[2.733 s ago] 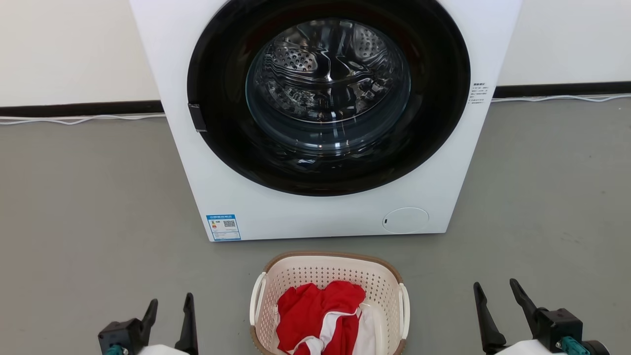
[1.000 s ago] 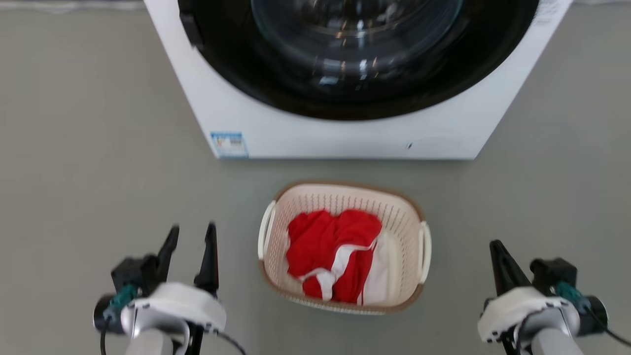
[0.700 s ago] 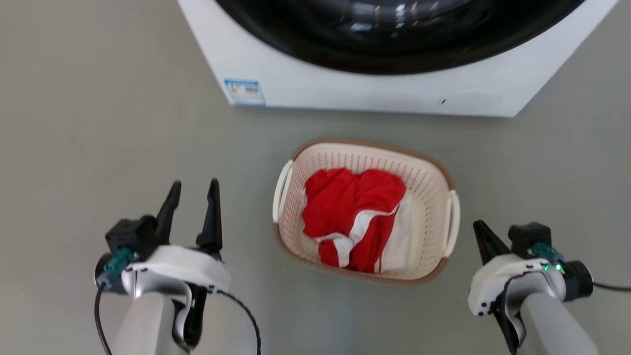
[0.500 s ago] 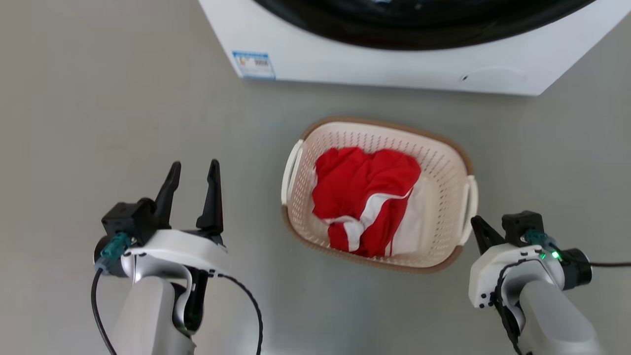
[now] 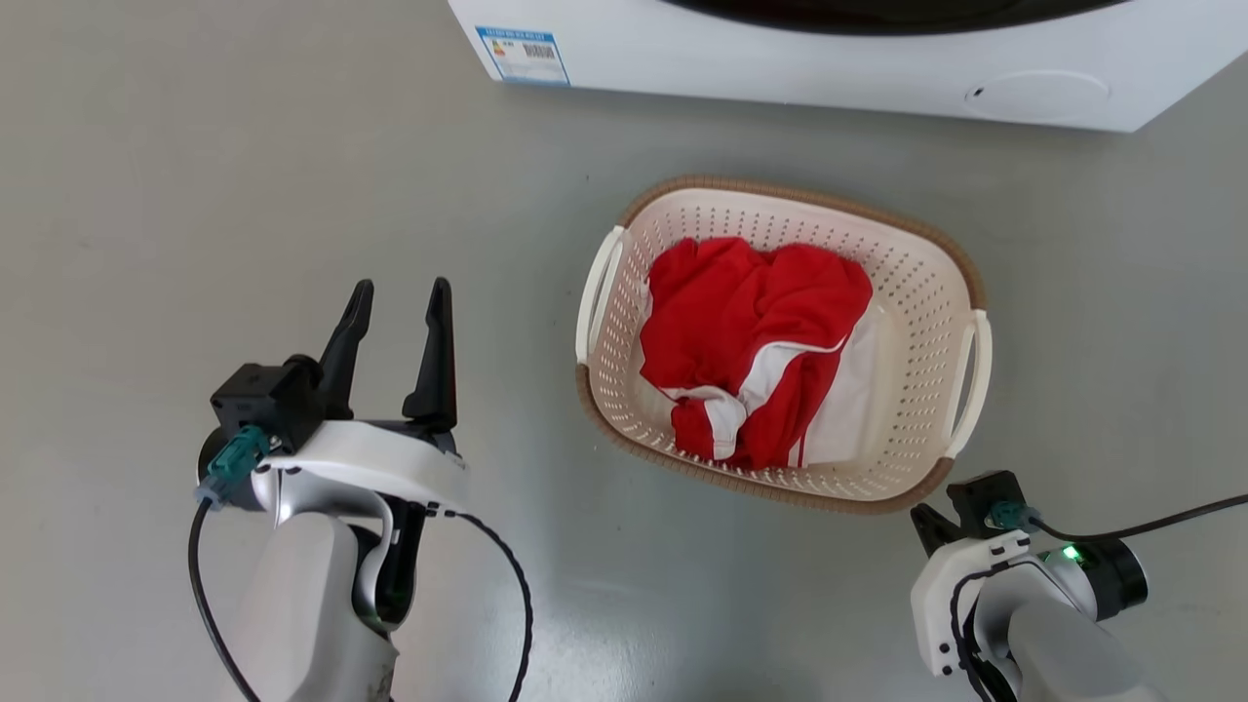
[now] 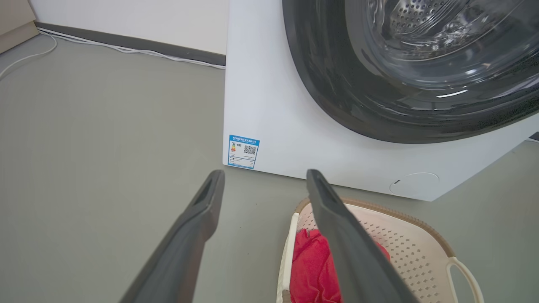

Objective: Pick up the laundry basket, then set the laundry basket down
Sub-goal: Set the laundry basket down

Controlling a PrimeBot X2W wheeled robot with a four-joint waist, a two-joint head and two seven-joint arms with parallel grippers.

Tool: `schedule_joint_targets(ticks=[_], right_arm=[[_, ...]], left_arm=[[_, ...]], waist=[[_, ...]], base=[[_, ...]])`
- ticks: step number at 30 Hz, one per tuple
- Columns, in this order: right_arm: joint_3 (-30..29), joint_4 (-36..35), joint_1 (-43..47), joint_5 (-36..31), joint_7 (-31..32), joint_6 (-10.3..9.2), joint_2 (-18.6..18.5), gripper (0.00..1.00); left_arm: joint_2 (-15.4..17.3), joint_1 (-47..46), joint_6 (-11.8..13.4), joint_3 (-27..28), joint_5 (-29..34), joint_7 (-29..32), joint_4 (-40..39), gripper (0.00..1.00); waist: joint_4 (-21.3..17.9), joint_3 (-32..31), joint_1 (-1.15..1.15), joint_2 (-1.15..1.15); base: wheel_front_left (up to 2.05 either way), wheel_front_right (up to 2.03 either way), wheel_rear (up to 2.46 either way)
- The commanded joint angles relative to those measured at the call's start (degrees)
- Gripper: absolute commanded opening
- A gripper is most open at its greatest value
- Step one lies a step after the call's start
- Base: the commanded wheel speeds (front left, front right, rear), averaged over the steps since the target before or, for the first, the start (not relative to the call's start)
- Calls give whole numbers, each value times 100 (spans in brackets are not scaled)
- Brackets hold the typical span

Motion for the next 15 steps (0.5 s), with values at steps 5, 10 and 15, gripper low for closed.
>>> schedule_joint_targets(ticks=[5,10,15], right_arm=[[249,141,-187,112,-146,34,67,0],[360,284,-420,182,-163,34,68,0],[481,392,-532,219,-208,34,110,0]], left_arm=[[103,-199,30,76,-61,-35,-162,100],[103,-354,34,-5,-86,-35,-206,100],[103,-460,50,-31,-84,-35,-213,100]], waist=[[32,259,0,0],[114,520,0,0],[137,642,0,0]], base=[[0,0,0],[0,0,0],[0,0,0]])
